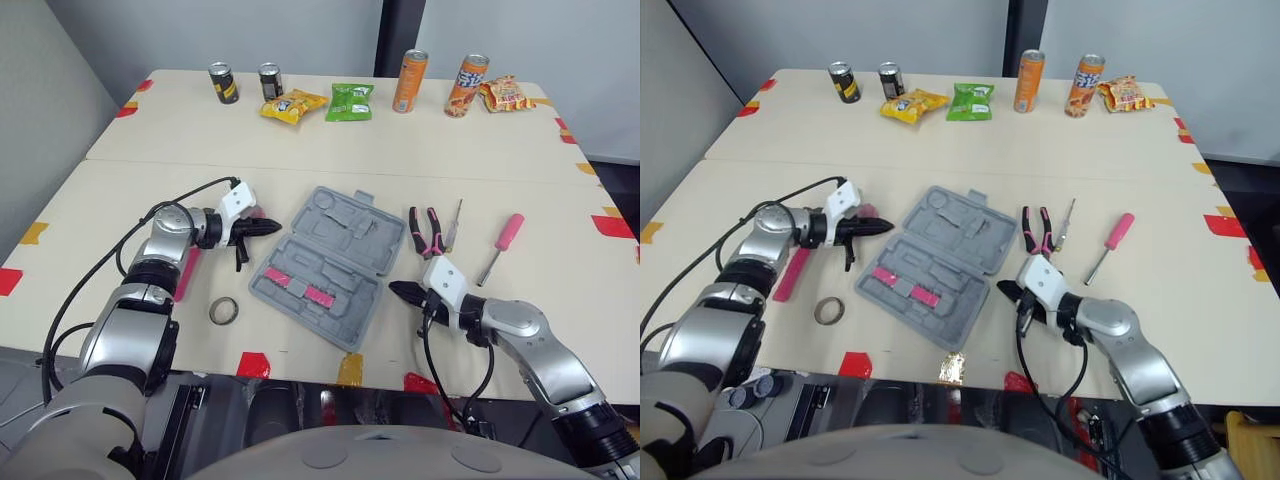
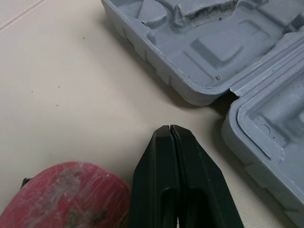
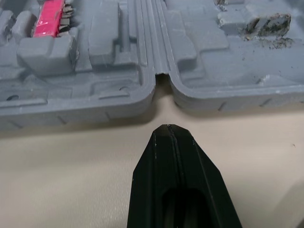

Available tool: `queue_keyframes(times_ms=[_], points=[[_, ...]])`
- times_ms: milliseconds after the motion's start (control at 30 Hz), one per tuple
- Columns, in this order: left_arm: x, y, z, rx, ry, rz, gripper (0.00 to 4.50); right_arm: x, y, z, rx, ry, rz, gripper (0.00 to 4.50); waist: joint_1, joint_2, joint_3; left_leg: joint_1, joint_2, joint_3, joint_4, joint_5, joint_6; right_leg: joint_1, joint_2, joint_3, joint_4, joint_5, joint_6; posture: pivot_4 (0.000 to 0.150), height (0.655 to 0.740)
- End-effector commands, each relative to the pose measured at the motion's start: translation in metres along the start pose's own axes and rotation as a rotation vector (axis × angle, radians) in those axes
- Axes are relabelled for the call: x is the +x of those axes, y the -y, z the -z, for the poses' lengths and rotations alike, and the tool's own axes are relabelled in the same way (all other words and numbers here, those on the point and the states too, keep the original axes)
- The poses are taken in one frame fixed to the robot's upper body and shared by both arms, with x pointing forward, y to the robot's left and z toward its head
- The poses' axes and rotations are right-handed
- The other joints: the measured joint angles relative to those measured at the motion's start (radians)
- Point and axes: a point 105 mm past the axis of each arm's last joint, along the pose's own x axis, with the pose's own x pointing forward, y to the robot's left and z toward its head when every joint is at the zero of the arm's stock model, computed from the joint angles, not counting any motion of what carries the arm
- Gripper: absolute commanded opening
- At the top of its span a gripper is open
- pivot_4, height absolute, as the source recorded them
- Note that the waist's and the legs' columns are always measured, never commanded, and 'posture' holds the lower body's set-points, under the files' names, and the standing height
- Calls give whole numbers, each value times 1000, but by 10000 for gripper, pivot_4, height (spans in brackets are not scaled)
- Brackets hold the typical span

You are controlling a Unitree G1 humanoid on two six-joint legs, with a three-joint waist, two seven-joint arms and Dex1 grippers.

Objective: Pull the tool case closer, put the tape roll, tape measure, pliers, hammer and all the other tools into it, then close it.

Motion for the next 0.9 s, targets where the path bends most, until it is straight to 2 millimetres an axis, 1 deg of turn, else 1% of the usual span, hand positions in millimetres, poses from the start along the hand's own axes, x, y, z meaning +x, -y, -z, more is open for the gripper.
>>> queue_keyframes(times_ms=[33, 300, 667, 767, 900], points=[[1, -2, -3, 32, -14, 8, 464, 4, -1, -15, -35, 46, 2, 0, 0, 0, 0, 0, 0, 0, 0, 0, 0, 0, 0, 0, 0, 0, 0, 1500, 7400], [9, 2, -3, 45, -34, 40, 464, 11, -1, -20, -37, 64, 6, 0, 5, 0, 0, 0, 0, 0, 0, 0, 0, 1, 0, 0, 0, 0, 1, 1500, 7400], [21, 9, -6, 57, -42, 93, 464, 11, -1, -21, -33, 69, 12, 0, 15, 0, 0, 0, 0, 0, 0, 0, -1, 2, 0, 0, 0, 1, 1, 1500, 7400], [25, 12, -8, 63, -40, 118, 464, 11, -1, -21, -31, 71, 14, 0, 18, 0, 0, 1, 0, 0, 0, 0, -1, 2, 0, 0, -1, 1, 1, 1500, 7400], [28, 24, -9, 54, -35, 199, 464, 11, -1, -21, -29, 73, 18, 0, 23, 0, 0, 1, 0, 0, 0, 0, -2, 3, 0, 0, -1, 1, 1, 1500, 7400]])
